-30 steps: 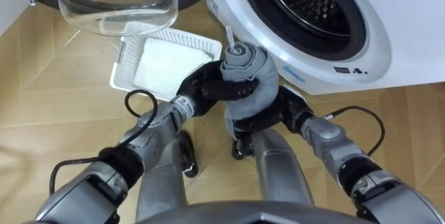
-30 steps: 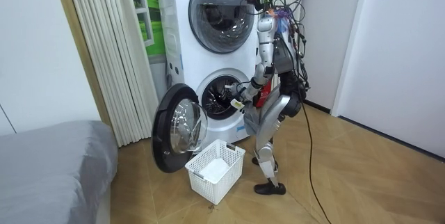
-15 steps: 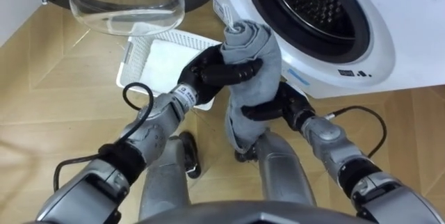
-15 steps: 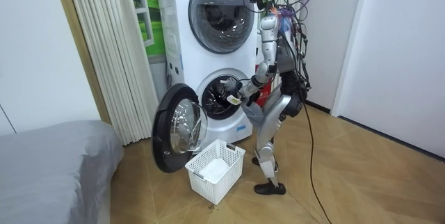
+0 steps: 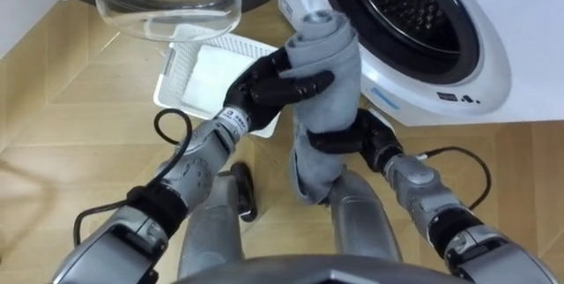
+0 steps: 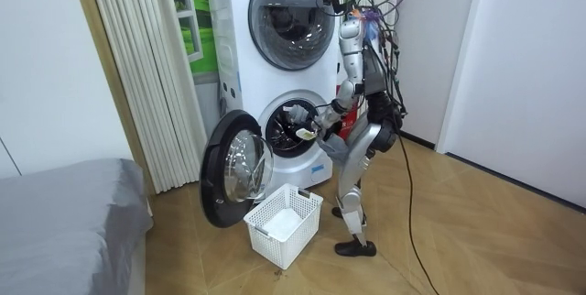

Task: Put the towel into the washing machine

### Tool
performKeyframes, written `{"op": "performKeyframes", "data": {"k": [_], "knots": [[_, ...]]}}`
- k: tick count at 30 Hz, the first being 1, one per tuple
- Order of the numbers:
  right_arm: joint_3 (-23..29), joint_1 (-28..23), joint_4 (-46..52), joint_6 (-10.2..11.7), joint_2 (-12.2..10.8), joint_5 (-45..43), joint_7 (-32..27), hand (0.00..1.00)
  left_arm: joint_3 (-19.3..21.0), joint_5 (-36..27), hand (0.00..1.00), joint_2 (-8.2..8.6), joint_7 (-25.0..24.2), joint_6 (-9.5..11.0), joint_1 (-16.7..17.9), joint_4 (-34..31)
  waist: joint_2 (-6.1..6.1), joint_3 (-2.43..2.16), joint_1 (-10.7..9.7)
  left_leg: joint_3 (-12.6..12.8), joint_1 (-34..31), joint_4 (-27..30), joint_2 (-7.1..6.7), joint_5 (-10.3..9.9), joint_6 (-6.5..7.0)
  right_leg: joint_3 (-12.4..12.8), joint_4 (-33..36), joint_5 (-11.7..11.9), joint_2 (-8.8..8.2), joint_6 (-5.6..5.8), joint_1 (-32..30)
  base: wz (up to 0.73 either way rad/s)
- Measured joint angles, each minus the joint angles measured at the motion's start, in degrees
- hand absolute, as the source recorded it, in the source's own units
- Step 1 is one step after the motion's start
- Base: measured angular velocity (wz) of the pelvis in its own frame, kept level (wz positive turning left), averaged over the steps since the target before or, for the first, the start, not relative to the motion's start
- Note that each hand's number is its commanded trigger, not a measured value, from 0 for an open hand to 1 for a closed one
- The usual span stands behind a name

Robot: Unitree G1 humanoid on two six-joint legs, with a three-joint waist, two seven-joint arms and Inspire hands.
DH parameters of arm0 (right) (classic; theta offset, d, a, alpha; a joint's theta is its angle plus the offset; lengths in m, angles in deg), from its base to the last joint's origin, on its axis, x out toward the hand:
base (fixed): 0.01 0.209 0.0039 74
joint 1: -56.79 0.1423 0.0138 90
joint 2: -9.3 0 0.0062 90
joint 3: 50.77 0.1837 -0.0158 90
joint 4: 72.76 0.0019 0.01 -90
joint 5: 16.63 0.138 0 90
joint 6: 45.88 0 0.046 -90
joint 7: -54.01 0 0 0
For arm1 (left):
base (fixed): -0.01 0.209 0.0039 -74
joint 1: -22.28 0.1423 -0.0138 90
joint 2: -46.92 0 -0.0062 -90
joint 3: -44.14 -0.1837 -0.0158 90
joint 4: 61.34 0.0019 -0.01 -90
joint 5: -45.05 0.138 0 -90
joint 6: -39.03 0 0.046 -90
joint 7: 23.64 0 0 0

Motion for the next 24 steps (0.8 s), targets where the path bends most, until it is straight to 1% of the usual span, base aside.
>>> {"op": "performKeyframes", "data": {"k": [3, 5, 6, 7, 8, 9, 10, 11, 13, 14, 15, 17, 19, 20, 24], "knots": [[2.2, 0.5, -1.6, -0.7, 0.3, 3.7, -0.1, 1.00, 3.0, -0.1, 0.00, 0.01, 2.1, 0.5, 1.6, -0.1, 0.39, 0.26, 2.1, 0.0, 0.0, -0.1, -0.16, 0.0, 0.01, 0.3, 0.2, -0.2, -0.19, 0.04, -0.1, 0.01], [4.0, 0.5, -1.7, -2.4, 0.7, 6.8, -0.9, 1.00, 6.4, -0.3, 0.00, -0.13, 5.2, 0.6, 2.3, 0.3, 0.82, 0.56, 4.2, -0.2, -0.2, 0.0, -0.15, 0.0, 0.00, -0.3, 0.2, -0.4, -0.30, -0.04, -0.2, 0.06], [4.4, 0.6, -1.8, -2.8, 0.9, 7.8, -1.1, 1.00, 7.4, -0.5, 0.00, -0.21, 5.9, 0.6, 2.5, 0.3, 1.00, 0.67, 4.5, -0.4, -0.3, 0.1, -0.24, 0.0, -0.03, -0.5, 0.3, -0.5, -0.41, -0.06, -0.2, 0.21], [5.8, 1.0, -2.5, -3.6, 1.1, 9.3, -1.1, 1.00, 9.6, -0.1, 0.00, -0.19, 7.4, 0.6, 2.9, 0.3, 1.29, 0.88, 5.2, -1.2, -0.5, 0.0, -0.98, 0.3, -0.14, -0.7, 0.9, -0.9, -1.00, -0.06, -0.4, 0.28], [7.6, 2.1, -4.5, -4.3, 1.5, 10.8, -1.1, 1.00, 11.3, 0.5, 0.00, -0.15, 8.9, 0.6, 3.2, 0.3, 1.48, 1.02, 5.9, -1.2, -0.7, 0.1, -1.22, 0.3, -0.04, -0.8, 1.6, -1.3, -1.42, -0.01, -0.8, 0.24], [8.2, 3.0, -5.8, -4.7, 1.7, 11.7, -1.0, 1.00, 11.9, 0.7, 0.00, -0.30, 9.6, 0.6, 3.4, 0.3, 1.49, 1.02, 6.5, -1.2, -0.8, 0.1, -1.39, 0.3, -0.04, -0.7, 2.0, -1.5, -1.66, -0.05, -1.1, 0.12], [9.0, 4.9, -8.5, -5.2, 2.7, 13.8, -0.6, 1.00, 12.9, 0.9, 0.00, -0.46, 10.6, 0.7, 3.6, 0.3, 1.60, 1.06, 7.4, -1.3, -1.0, -0.3, -1.90, 0.6, 0.02, -0.7, 2.2, -1.5, -2.09, -0.04, -1.6, 0.12], [10.0, 6.6, -10.7, -5.8, 3.4, 15.5, -0.5, 1.00, 13.7, 0.9, 0.00, -0.58, 11.4, 0.7, 3.8, 0.3, 1.70, 1.08, 7.8, -1.3, -1.3, -0.8, -2.22, 1.0, 0.17, -0.9, 2.3, -1.6, -2.46, 0.01, -2.0, 0.16], [11.2, 8.6, -13.2, -6.7, 4.4, 17.6, -0.5, 1.00, 14.5, 0.7, 0.00, -0.55, 12.4, 0.6, 3.9, 0.4, 1.73, 1.11, 8.0, -1.8, -1.9, -0.8, -2.73, 1.3, 0.26, -1.8, 2.8, -1.8, -3.14, 0.06, -2.3, 0.23], [11.9, 9.4, -14.4, -7.5, 5.1, 18.6, -0.4, 1.00, 14.7, 0.8, 0.00, -0.47, 12.6, 0.3, 4.0, 0.5, 1.72, 1.11, 8.1, -1.9, -1.9, -0.8, -2.89, 1.3, 0.31, -2.1, 2.9, -1.9, -3.37, 0.17, -2.2, 0.19], [12.0, 9.8, -15.0, -7.7, 5.4, 19.2, -0.4, 1.00, 14.8, 0.8, 0.00, -0.40, 12.7, 0.0, 4.2, 0.5, 1.71, 1.11, 8.1, -1.9, -1.8, -0.9, -2.97, 1.4, 0.36, -2.2, 3.0, -1.9, -3.48, 0.24, -2.0, 0.11], [13.4, 10.5, -15.7, -9.7, 6.5, 21.4, 0.0, 1.00, 14.8, 1.9, 0.00, -0.27, 13.6, -1.5, 4.5, 0.5, 1.77, 1.15, 8.1, -2.2, -1.7, -1.0, -3.43, 1.5, 0.60, -2.5, 2.9, -2.0, -3.94, 0.49, -1.8, 0.11], [15.4, 10.5, -16.1, -11.1, 7.0, 23.1, 0.1, 1.00, 14.7, 3.2, 0.00, -0.21, 13.7, -2.6, 4.4, 0.5, 2.19, 1.41, 7.8, -3.2, -1.8, -0.9, -3.89, 1.6, 0.73, -3.4, 2.7, -2.2, -4.06, 0.72, -1.3, 0.22], [16.3, 11.1, -17.1, -12.0, 7.3, 24.2, 0.1, 1.00, 14.3, 3.3, 0.00, -0.25, 13.9, -3.0, 4.5, 0.5, 2.22, 1.44, 7.9, -3.2, -2.0, -0.8, -3.93, 1.6, 0.80, -3.6, 2.7, -2.3, -4.16, 0.77, -1.3, 0.17], [17.4, 11.8, -17.5, -13.4, 7.7, 26.8, 0.0, 1.00, 13.6, 3.3, 0.00, -0.14, 15.3, -4.7, 4.6, 0.5, 2.63, 1.69, 8.0, -3.2, -2.6, -0.6, -3.93, 1.6, 0.94, -3.7, 2.9, -2.2, -4.26, 0.83, -1.7, 0.01]]}}
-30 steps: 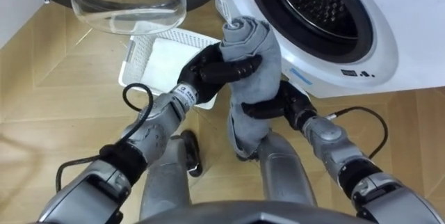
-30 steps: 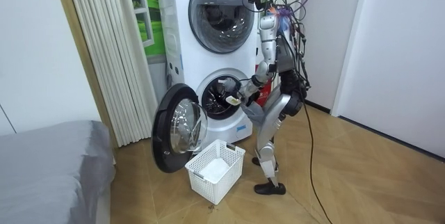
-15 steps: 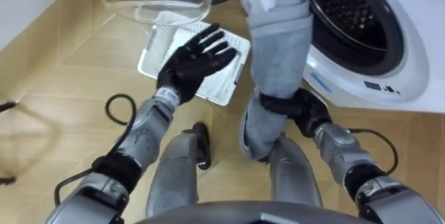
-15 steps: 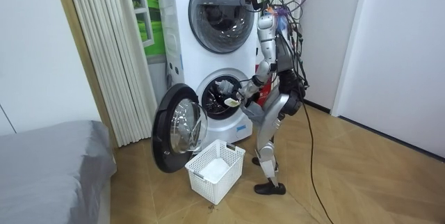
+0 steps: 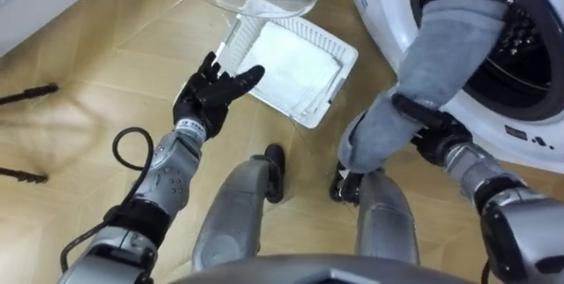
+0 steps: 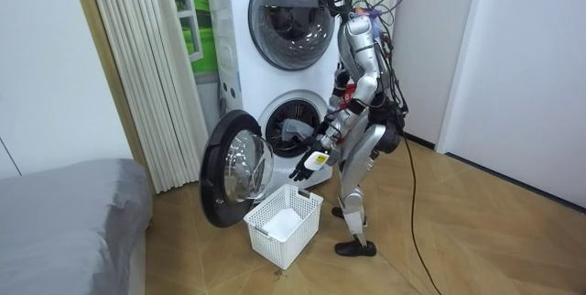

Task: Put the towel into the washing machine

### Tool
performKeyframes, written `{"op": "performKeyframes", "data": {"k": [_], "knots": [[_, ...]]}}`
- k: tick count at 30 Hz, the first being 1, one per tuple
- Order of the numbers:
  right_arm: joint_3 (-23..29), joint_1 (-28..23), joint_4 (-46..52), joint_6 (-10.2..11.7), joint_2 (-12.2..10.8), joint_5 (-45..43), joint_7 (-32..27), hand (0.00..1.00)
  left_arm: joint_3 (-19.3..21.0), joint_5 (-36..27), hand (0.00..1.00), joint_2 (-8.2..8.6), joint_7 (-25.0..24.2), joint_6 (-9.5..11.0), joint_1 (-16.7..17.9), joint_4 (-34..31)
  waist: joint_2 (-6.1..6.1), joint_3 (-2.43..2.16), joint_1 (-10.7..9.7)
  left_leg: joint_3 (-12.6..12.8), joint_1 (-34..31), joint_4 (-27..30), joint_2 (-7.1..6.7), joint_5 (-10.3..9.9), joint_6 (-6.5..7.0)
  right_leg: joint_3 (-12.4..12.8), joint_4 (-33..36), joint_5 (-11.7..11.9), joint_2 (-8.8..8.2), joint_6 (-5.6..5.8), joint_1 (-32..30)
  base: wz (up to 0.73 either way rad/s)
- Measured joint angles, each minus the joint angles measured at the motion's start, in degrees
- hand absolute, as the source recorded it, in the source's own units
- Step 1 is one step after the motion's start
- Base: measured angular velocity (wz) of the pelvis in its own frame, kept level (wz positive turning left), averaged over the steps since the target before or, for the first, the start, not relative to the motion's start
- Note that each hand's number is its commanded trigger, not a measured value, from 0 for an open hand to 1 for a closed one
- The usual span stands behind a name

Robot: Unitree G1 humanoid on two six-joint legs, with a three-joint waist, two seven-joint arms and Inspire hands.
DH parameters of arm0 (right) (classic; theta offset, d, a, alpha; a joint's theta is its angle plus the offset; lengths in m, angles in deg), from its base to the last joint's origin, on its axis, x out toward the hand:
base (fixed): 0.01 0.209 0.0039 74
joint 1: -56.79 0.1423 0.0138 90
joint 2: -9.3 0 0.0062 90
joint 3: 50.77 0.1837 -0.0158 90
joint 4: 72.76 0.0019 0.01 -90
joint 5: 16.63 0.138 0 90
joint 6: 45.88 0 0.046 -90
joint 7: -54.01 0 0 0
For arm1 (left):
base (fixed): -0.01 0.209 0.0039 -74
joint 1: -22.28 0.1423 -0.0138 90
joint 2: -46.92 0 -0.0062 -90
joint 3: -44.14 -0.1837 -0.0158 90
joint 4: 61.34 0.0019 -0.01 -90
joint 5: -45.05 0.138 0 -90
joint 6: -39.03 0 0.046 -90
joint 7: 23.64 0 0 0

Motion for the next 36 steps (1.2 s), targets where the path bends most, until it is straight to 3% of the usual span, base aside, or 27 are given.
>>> {"op": "performKeyframes", "data": {"k": [3, 9, 13, 17, 23, 27, 30, 31, 32, 36], "knots": [[0.2, 0.1, -0.1, -1.0, 0.0, 4.1, -0.1, 1.00, 0.0, 0.1, 0.00, 0.05, 0.9, -1.1, -0.1, -0.2, 0.03, -0.01, 0.2, 0.1, -0.2, -0.1, -0.05, 0.0, 0.00, 0.3, 0.6, -0.1, -0.01, 0.00, -0.5, 0.00], [1.4, 1.6, -0.1, -3.3, 1.8, 14.1, -0.3, 1.00, -1.0, 1.1, 0.00, 0.56, 2.3, -3.2, -0.6, -2.4, -0.21, -0.02, -0.3, 0.4, -0.3, 0.9, -1.51, 0.0, 0.06, 1.5, 4.0, -1.7, -1.83, 0.18, -2.0, 0.05], [1.9, 4.8, -0.1, -4.0, 3.5, 20.7, -1.5, 1.00, -1.3, 1.6, 0.00, -0.10, 3.4, -3.3, 0.0, -4.8, -1.57, 0.01, -0.9, 1.5, 0.0, 1.5, -1.66, 0.1, 0.16, 2.5, 5.0, -1.8, -2.13, 0.16, -2.6, -0.06], [5.4, 6.7, 1.5, -4.7, 4.5, 28.9, -5.4, 1.00, -2.2, 1.9, 0.00, -2.27, 5.6, -3.3, 0.9, -8.5, -4.68, -0.12, -2.2, 2.1, -1.1, 2.4, -1.22, -0.1, 0.45, 3.0, 6.0, -1.8, -2.06, 0.05, -3.7, -0.03], [8.5, 7.4, 6.8, -4.7, 8.3, 32.0, -12.9, 1.00, -1.9, 2.4, 0.00, -3.06, 8.6, -3.3, 2.7, -12.2, -6.26, -0.15, -3.4, 2.3, -2.9, 4.3, -1.13, -0.6, 1.07, 3.0, 7.1, -1.5, -2.43, 0.24, -5.2, -0.01], [8.7, 8.9, 7.9, -5.4, 8.5, 33.3, -17.1, 1.00, -1.9, 4.9, 0.00, -3.15, 10.4, -2.3, 3.7, -14.3, -7.25, -0.16, -4.4, 2.6, -3.0, 4.6, -1.18, -0.7, 1.33, 2.9, 7.3, -1.6, -2.60, 0.41, -5.2, 0.02], [9.6, 9.4, 9.6, -6.2, 8.5, 34.6, -20.2, 1.00, -2.1, 6.2, 0.00, -3.17, 10.7, -1.5, 5.3, -16.4, -7.91, -0.18, -6.2, 3.6, -3.8, 4.8, -1.23, -0.7, 1.87, 2.8, 8.4, -2.0, -3.69, 0.99, -6.2, 0.15], [10.3, 10.0, 10.1, -6.5, 8.5, 35.7, -21.4, 0.61, -2.0, 6.5, 0.00, -3.20, 10.8, -1.0, 5.7, -16.8, -8.34, -0.15, -6.7, 4.1, -4.1, 4.9, -1.51, -0.6, 2.22, 3.2, 8.8, -2.1, -4.07, 1.15, -6.9, 0.09], [10.7, 10.5, 10.1, -6.5, 8.5, 36.2, -22.7, 0.00, -2.0, 7.1, 0.00, -3.22, 10.8, -0.6, 6.1, -16.9, -8.52, -0.11, -7.3, 4.4, -4.3, 5.1, -1.75, -0.7, 2.55, 3.3, 9.3, -2.3, -4.51, 1.46, -7.1, 0.08], [12.9, 11.3, 10.1, -6.5, 8.5, 38.5, -27.0, 0.00, -1.9, 8.7, 0.00, -3.27, 11.1, 1.5, 6.3, -16.9, -9.10, -0.11, -8.0, 5.6, -4.8, 5.6, -2.18, -1.2, 3.50, 3.6, 10.6, -3.0, -5.62, 2.39, -7.8, 0.13]]}}
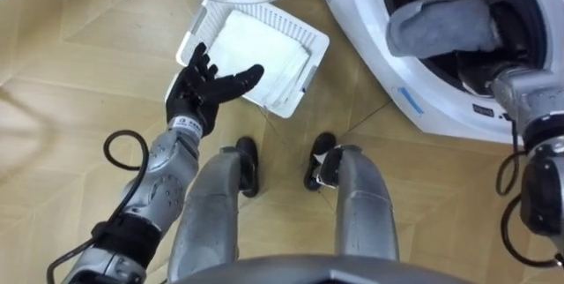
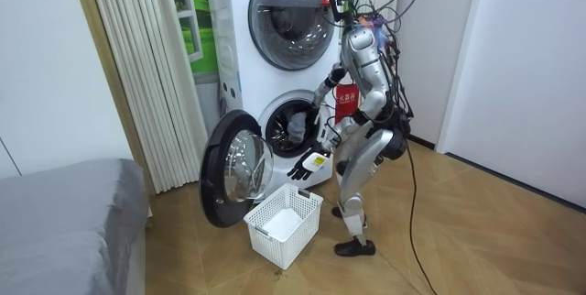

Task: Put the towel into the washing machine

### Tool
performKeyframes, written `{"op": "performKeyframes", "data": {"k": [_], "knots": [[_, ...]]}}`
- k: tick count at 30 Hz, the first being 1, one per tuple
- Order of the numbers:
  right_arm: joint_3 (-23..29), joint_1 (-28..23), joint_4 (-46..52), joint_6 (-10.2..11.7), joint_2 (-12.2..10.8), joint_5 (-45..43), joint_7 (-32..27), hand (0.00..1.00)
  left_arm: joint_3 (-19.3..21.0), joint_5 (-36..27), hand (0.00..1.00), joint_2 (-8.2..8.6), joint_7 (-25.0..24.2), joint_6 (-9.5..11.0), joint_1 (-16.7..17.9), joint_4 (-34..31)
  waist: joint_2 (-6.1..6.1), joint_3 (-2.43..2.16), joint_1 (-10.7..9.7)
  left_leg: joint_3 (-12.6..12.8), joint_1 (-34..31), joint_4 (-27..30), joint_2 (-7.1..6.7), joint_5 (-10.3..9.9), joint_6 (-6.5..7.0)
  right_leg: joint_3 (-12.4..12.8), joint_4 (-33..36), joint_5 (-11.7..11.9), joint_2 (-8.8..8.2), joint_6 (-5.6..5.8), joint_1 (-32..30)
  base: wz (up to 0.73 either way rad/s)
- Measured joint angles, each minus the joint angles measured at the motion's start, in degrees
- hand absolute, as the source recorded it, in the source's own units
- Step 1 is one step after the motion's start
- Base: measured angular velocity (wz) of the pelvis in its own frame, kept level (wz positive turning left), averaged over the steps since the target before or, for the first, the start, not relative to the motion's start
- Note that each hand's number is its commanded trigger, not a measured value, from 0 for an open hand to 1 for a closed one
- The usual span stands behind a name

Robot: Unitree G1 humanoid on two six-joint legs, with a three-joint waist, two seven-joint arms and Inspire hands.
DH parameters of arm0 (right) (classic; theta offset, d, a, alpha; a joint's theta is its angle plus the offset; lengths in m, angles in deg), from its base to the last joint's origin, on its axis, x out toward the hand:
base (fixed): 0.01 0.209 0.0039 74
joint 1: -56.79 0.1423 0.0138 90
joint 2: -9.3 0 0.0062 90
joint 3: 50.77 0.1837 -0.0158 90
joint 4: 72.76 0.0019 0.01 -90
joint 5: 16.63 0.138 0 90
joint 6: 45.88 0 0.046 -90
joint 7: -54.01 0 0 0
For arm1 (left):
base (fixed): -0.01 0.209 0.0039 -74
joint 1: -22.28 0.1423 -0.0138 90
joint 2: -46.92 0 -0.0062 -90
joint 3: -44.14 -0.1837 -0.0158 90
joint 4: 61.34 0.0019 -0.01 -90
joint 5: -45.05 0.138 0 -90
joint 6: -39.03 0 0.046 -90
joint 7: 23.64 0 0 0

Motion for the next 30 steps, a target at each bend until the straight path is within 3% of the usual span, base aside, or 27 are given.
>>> {"op": "performKeyframes", "data": {"k": [2, 6, 9, 21, 26, 30], "knots": [[0.9, 1.2, -0.1, 0.0, 0.0, 1.7, -3.5, 0.00, -0.1, 0.1, 0.00, -0.08, 0.9, 1.3, 0.2, 0.0, -0.33, -0.03, -1.4, 1.4, -0.2, 0.0, 0.02, -0.1, 0.86, 0.3, 0.6, -0.4, -0.76, 0.75, -0.4, 0.17], [2.5, 2.3, -0.5, 0.2, 0.0, 4.0, -8.3, 0.00, -0.3, 1.1, 0.00, -0.27, 1.1, 2.2, 1.0, 0.0, -0.73, -0.02, -2.3, 2.4, -0.5, 0.2, 0.12, -0.6, 1.66, 0.2, 0.6, -0.6, -1.34, 1.37, -0.5, 0.03], [3.8, 2.5, -0.5, 2.0, 0.0, 5.1, -11.4, 0.00, -0.9, 2.5, 0.00, -0.37, 1.2, 2.5, 0.7, 0.0, -0.94, -0.02, -2.5, 2.6, -0.9, 0.5, 0.18, -0.8, 2.01, 0.0, 0.6, -0.7, -1.45, 1.76, -0.6, 0.04], [4.7, 2.5, -0.6, 8.8, 0.0, 10.3, -15.8, 0.00, -3.5, 2.6, 0.00, -0.42, 0.7, 3.2, -0.5, 0.0, -0.72, 0.01, -1.0, 3.0, -1.2, 0.4, 0.50, -1.1, 2.50, -0.9, 0.2, -0.6, -1.82, 1.89, -0.6, 0.01], [4.7, 2.5, -0.4, 11.4, 0.0, 11.1, -16.4, 0.00, -4.2, 2.6, 0.00, -0.26, 0.2, 3.3, -0.7, 0.0, 0.42, 0.07, -0.3, 3.2, -1.2, 0.3, 1.16, -1.1, 2.51, -1.9, -0.7, -0.1, -1.64, 1.78, 0.3, 0.00], [4.7, 2.4, -0.4, 13.3, 0.0, 12.5, -16.9, 0.00, -4.1, 2.6, 0.00, -0.25, -0.5, 3.3, -1.3, 0.0, 0.49, 0.06, 0.3, 3.7, -1.1, 0.0, 1.40, -1.1, 2.54, -2.0, -1.2, 0.0, -1.56, 1.80, 0.3, 0.00]]}}
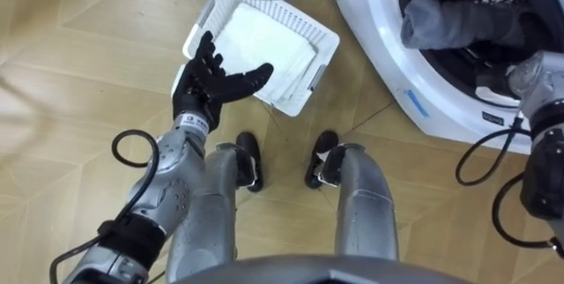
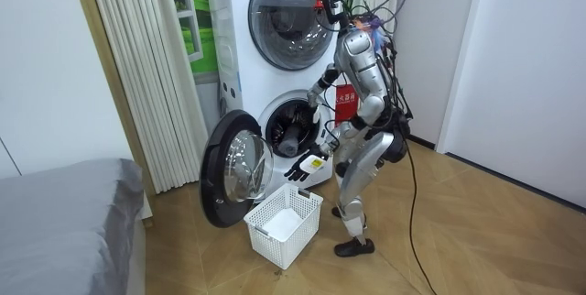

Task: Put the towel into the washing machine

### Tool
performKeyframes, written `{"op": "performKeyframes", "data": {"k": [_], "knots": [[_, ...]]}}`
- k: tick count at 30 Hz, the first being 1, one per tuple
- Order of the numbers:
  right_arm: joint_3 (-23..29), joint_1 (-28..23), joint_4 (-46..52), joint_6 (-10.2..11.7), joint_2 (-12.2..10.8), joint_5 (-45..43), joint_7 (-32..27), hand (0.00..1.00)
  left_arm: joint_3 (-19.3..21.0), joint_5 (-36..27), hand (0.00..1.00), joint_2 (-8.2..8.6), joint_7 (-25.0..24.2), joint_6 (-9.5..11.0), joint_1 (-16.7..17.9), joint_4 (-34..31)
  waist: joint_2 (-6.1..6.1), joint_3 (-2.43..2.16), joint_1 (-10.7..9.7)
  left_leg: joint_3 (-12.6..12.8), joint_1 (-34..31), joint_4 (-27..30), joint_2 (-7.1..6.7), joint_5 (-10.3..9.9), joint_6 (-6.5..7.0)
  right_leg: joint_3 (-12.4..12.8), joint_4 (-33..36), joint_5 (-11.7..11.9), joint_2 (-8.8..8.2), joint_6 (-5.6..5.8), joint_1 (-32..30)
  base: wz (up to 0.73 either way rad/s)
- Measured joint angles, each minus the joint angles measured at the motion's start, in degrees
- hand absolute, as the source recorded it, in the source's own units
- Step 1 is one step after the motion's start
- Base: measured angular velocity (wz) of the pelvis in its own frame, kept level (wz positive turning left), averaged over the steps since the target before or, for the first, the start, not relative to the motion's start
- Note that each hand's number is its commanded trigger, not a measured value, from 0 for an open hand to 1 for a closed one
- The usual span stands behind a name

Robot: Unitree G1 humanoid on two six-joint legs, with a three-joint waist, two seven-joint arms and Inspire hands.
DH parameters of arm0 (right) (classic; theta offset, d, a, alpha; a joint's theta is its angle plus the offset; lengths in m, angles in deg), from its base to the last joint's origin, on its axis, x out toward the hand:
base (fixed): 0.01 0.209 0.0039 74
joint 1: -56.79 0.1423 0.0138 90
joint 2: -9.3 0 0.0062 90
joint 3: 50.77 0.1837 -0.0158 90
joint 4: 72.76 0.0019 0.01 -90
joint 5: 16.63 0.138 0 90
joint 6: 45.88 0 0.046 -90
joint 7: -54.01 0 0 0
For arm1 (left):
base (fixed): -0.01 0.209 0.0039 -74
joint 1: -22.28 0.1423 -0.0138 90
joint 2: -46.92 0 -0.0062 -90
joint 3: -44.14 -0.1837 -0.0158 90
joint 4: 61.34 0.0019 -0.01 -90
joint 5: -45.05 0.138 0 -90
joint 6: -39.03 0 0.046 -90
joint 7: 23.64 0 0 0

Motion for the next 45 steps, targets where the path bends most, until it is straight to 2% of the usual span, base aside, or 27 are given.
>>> {"op": "performKeyframes", "data": {"k": [10, 16, 19, 22, 24, 27, 29, 30, 32, 33, 35, 37, 40, 42, 44, 45], "knots": [[0.0, -0.5, 0.4, 1.7, 0.0, 1.1, -0.1, 0.00, 0.1, 0.0, 0.00, -0.04, 0.0, 0.0, -0.6, 0.0, 0.23, -0.06, 0.6, 0.2, 0.1, -0.6, 0.23, 0.0, -0.01, -0.1, -0.5, 0.3, 0.34, 0.06, 0.3, -0.01], [0.0, -0.9, 0.4, 2.0, 0.0, 1.0, -1.3, 0.00, 0.8, 0.3, 0.00, -0.19, 0.0, 0.0, -0.6, 1.2, 1.41, -0.13, 0.6, 0.2, 2.5, -2.8, -0.10, 0.5, 0.08, -0.5, -2.7, 0.8, 0.42, 0.41, 2.7, 0.00], [0.0, -1.8, 0.4, 2.0, 0.0, -0.4, -1.3, 0.00, 1.6, 4.3, 0.00, 0.72, 0.0, 0.0, -1.2, 4.0, 2.47, -0.12, 0.7, 0.2, 4.4, -4.9, -0.24, 1.0, 0.06, -1.3, -5.4, 1.5, 0.72, 0.71, 5.1, 0.00], [0.0, -3.2, 0.4, 2.1, -0.2, -4.7, -0.7, 0.00, 1.7, 9.3, 0.00, 1.55, -0.5, 0.0, -2.0, 7.6, 3.79, -0.10, 1.0, 0.0, 6.6, -7.0, -0.16, 1.4, 0.03, -1.7, -8.6, 2.6, 1.71, 1.30, 8.0, -0.03], [0.0, -4.7, 0.4, 2.4, -0.5, -6.4, 0.3, 0.00, 1.7, 13.4, 0.00, 2.24, -1.1, 0.0, -3.0, 11.0, 4.29, -0.16, 1.8, 0.3, 8.5, -8.0, -0.14, 1.4, 0.01, -1.5, -10.5, 3.0, 2.21, 1.58, 9.9, -0.12], [-0.4, -8.3, 0.2, 2.6, -2.6, -11.6, 4.6, 0.00, 1.8, 19.0, 0.00, 2.22, -2.0, 0.0, -3.0, 15.2, 4.98, -0.35, 1.9, 0.5, 12.0, -10.4, -0.04, 1.6, -0.33, -1.3, -13.9, 3.7, 3.35, 2.08, 13.6, -0.12], [-3.6, -11.9, -1.0, 2.7, -5.0, -20.2, 9.1, 0.00, 2.0, 23.3, 0.00, 2.01, -3.1, 0.0, -2.8, 21.2, 5.56, -0.34, 2.0, 0.8, 15.6, -13.0, 0.34, 1.9, -0.80, -1.5, -18.1, 4.9, 4.62, 2.18, 17.7, -0.16], [-5.4, -13.1, -1.7, 2.7, -5.5, -22.6, 10.2, 0.00, 2.0, 24.5, 0.00, 1.86, -3.3, -0.1, -2.6, 22.7, 5.68, -0.40, 2.1, 1.0, 16.6, -13.6, 0.48, 1.9, -0.90, -1.4, -19.3, 5.2, 5.04, 2.29, 18.8, -0.20], [-11.5, -19.5, -3.7, 2.8, -5.9, -33.8, 14.4, 0.00, 2.3, 29.2, 0.00, 0.28, -3.4, -0.1, 0.1, 25.3, 6.33, -0.93, 2.2, 1.3, 20.6, -16.6, 0.78, 2.1, -1.43, -1.3, -23.6, 6.4, 6.35, 2.39, 23.2, -0.19], [-12.5, -21.0, -4.5, 3.0, -6.0, -37.0, 15.4, 0.00, 2.6, 30.3, 0.00, -0.22, -3.4, -0.1, 1.0, 26.0, 6.32, -0.98, 2.2, 1.4, 21.7, -17.5, 0.72, 2.2, -1.63, -1.2, -24.3, 6.6, 6.52, 2.34, 24.1, -0.17], [-14.8, -26.9, -7.1, 3.2, -6.5, -45.3, 18.0, 0.00, 4.4, 33.5, 0.00, -1.73, -3.4, -0.3, 3.9, 29.5, 6.47, -1.63, 2.2, 2.1, 25.4, -20.3, 0.76, 2.4, -2.29, -1.3, -26.7, 6.9, 7.22, 2.32, 27.2, -0.19], [-15.3, -31.8, -7.7, 3.0, -7.3, -52.7, 20.2, 0.00, 7.1, 34.0, 0.00, -2.16, -3.3, -0.5, 6.4, 31.3, 6.47, -2.04, 1.7, 2.1, 28.2, -22.3, 0.69, 2.8, -2.95, -1.3, -28.7, 7.1, 7.76, 2.31, 29.9, -0.17], [-16.8, -37.4, -8.0, 1.7, -8.8, -63.8, 23.6, 0.00, 9.5, 35.2, 0.00, -1.98, -3.4, -1.0, 9.3, 34.4, 6.48, -2.40, 1.3, 2.0, 33.4, -25.6, 0.56, 3.4, -4.07, -1.3, -30.5, 7.2, 8.50, 2.23, 33.9, -0.21], [-18.7, -38.7, -9.1, 1.1, -9.7, -70.3, 25.8, 0.00, 9.8, 36.1, 0.00, -1.90, -3.9, -1.5, 9.7, 36.5, 6.46, -2.48, 1.2, 2.0, 36.5, -27.6, 0.53, 3.8, -4.63, -0.9, -31.4, 7.3, 9.04, 2.08, 36.2, -0.21], [-19.2, -40.3, -9.2, 0.1, -11.4, -76.2, 28.4, 0.00, 12.0, 36.6, 0.00, -1.57, -4.3, -1.7, 11.0, 37.2, 6.15, -2.98, 1.3, 2.1, 39.7, -29.2, 0.70, 4.2, -5.23, -0.9, -32.6, 7.5, 9.78, 1.75, 38.9, -0.13], [-19.4, -40.4, -9.2, -0.3, -11.7, -77.0, 29.0, 0.00, 12.3, 36.5, 0.00, -1.58, -4.6, -1.8, 11.2, 37.5, 6.12, -3.02, 1.3, 2.1, 40.5, -29.5, 0.70, 4.2, -5.33, -1.1, -32.7, 7.5, 9.95, 1.71, 39.6, -0.08]]}}
